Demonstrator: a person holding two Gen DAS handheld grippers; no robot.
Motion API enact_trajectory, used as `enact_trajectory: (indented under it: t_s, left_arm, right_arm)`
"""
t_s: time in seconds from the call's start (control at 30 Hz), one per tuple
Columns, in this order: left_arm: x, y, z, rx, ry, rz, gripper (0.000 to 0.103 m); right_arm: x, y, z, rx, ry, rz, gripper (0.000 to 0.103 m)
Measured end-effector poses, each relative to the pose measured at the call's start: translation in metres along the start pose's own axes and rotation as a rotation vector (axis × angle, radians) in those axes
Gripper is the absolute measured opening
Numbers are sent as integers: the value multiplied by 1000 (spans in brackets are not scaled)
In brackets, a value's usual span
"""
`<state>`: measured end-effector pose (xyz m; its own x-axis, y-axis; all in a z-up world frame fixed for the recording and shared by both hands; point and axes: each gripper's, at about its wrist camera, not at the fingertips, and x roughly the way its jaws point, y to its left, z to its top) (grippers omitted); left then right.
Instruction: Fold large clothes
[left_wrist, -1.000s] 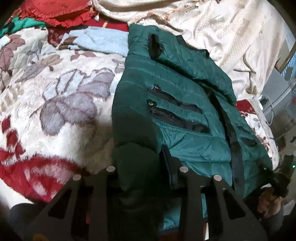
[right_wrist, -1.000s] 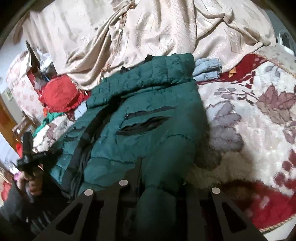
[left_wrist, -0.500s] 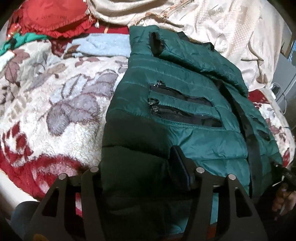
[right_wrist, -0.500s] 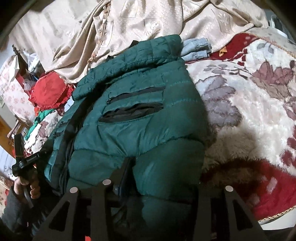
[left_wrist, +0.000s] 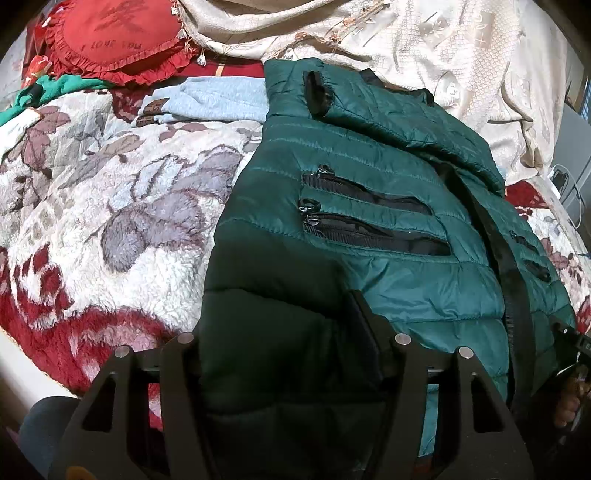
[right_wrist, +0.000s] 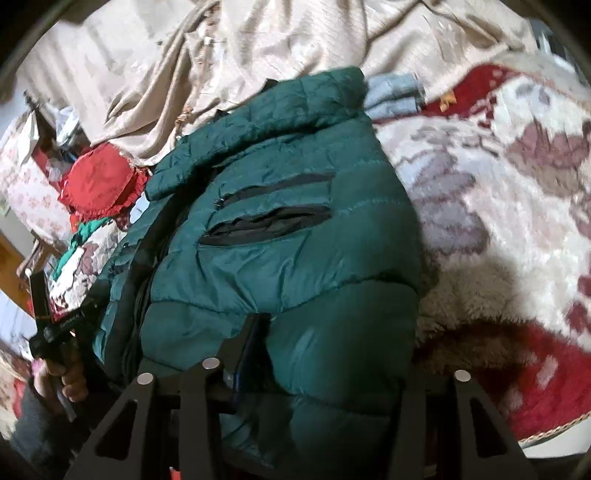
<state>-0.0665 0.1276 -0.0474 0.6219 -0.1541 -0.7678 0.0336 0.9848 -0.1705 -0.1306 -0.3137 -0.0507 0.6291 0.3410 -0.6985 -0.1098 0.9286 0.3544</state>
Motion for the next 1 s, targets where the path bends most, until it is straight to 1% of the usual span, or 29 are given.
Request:
enact_trajectory:
  t_s: [0.03,0.1,0.3,0.33,0.37,0.4,0.43,0.5,0.53,0.6,0.7,0.87,1.0]
  left_arm:
    - [0,0,0,0,0,0,59]
    - [0,0,0,1,-1,0,59]
    - [0,0,0,1,0,-1,59]
    - [0,0,-1,3,2,-5,57]
    - [0,0,-1,2,1,-11,53]
    - [-1,0,-1,3,1,-33,39]
    - [-4,0,-1,8,-5,-40,30]
    - [-10,0,1,19,-5,-45,22]
    - [-16,2,3,12,-8,-56,19]
    - [-26,9,6,-16,-3,-90,18]
    - [-44,19,7,-42,-12,-118,16]
    - [-75,22,-2,-22,-34,-146,15]
    - [-98,20,-9,-15,-49,-168,15]
  right_arm:
    - [-2,4,1,-23,-16,-2,36]
    - [-2,9,1,-51,-23,-21,34]
    - [0,9,0,-59,-18,-33,33]
    - [-1,9,0,-60,-23,-34,32]
    - [-4,10,1,-64,-37,-35,30]
    - [-8,11,2,-71,-53,-33,27]
    - [-12,13,3,-77,-67,-30,24]
    - [-23,18,5,-103,-100,-33,22]
    - [-27,20,6,-111,-108,-36,22]
    - [-38,23,5,-120,-121,-35,22]
    - [-54,26,0,-123,-128,-15,22]
    - [-76,28,-8,-145,-125,7,21]
    - [-97,30,-14,-137,-144,30,21]
